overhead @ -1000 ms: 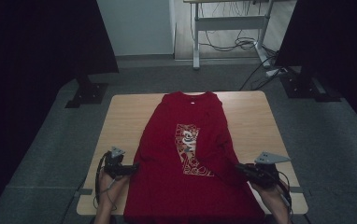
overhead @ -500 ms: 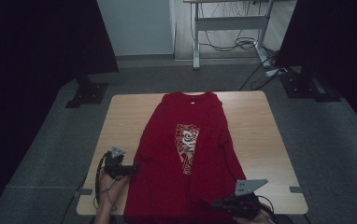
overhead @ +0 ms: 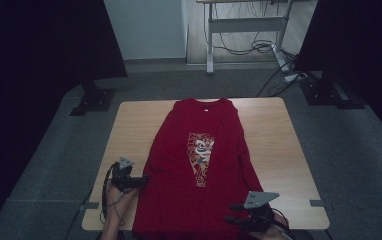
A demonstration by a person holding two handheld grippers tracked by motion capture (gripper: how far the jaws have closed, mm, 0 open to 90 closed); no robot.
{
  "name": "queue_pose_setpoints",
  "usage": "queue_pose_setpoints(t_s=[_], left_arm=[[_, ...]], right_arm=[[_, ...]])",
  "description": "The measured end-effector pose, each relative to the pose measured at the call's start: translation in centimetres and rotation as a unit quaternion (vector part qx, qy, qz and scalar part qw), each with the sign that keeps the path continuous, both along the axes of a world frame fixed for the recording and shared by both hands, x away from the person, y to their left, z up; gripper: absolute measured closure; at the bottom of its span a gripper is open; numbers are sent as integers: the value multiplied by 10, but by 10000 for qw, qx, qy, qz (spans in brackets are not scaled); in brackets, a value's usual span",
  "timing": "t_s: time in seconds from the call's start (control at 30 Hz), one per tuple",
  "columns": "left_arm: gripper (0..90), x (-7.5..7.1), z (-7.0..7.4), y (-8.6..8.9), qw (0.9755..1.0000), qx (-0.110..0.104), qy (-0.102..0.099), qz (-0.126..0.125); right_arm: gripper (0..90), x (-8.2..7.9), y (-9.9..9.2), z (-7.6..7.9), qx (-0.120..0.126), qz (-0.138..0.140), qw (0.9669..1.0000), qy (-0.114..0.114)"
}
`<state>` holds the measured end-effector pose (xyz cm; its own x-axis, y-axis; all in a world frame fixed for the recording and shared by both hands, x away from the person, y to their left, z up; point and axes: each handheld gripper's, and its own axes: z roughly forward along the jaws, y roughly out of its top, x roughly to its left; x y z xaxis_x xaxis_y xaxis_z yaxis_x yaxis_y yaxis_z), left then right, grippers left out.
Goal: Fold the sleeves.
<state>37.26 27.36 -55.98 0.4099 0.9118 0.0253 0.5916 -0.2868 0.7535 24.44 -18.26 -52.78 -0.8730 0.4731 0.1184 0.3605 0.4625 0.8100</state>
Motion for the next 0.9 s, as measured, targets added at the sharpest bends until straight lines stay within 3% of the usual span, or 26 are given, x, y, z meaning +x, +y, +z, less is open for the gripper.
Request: queue_pose_setpoints(t_s=[0.07, 0.1, 0.13, 0.17, 0.3, 0.33, 0.43, 0.5, 0.6, 0.63, 0.73, 0.9], left_arm=[[93, 0, 0, 0, 10000, 0, 0, 0], [93, 0, 0, 0, 10000, 0, 0, 0], [93, 0, 0, 0, 10000, 1, 0, -1], [93, 0, 0, 0, 10000, 2, 1, -1], [92, 0, 0, 0, 10000, 1, 0, -1], [93, 0, 0, 0, 10000, 1, 0, -1], [93, 0, 0, 0, 10000, 2, -1, -2], [93, 0, 0, 0, 10000, 0, 0, -1], [92, 0, 0, 0, 10000, 0, 0, -1], [92, 0, 0, 0, 10000, 1, 0, -2], [93, 0, 0, 0, 10000, 0, 0, -1], [93, 0, 0, 0, 10000, 0, 0, 0]], right_arm=[[483, 2, 0, -1, -83, -143, 9998, -57], [483, 5, -1, -2, -216, -353, 9990, -147], [439, 5, -1, -2, -216, -353, 9990, -147], [362, 12, -2, -4, -381, -671, 9965, -315], [337, 15, -3, -4, -411, -765, 9956, -346], [290, 24, -6, -5, -471, -1034, 9927, -392], [270, 29, -8, -5, -478, -1160, 9914, -373], [236, 37, -10, -4, -489, -1390, 9882, -418], [230, 39, -11, -4, -501, -1437, 9875, -415], [212, 47, -13, -3, -525, -1631, 9842, -441], [207, 50, -14, -2, -524, -1672, 9835, -450], [192, 64, -19, 1, -511, -1935, 9788, -443]])
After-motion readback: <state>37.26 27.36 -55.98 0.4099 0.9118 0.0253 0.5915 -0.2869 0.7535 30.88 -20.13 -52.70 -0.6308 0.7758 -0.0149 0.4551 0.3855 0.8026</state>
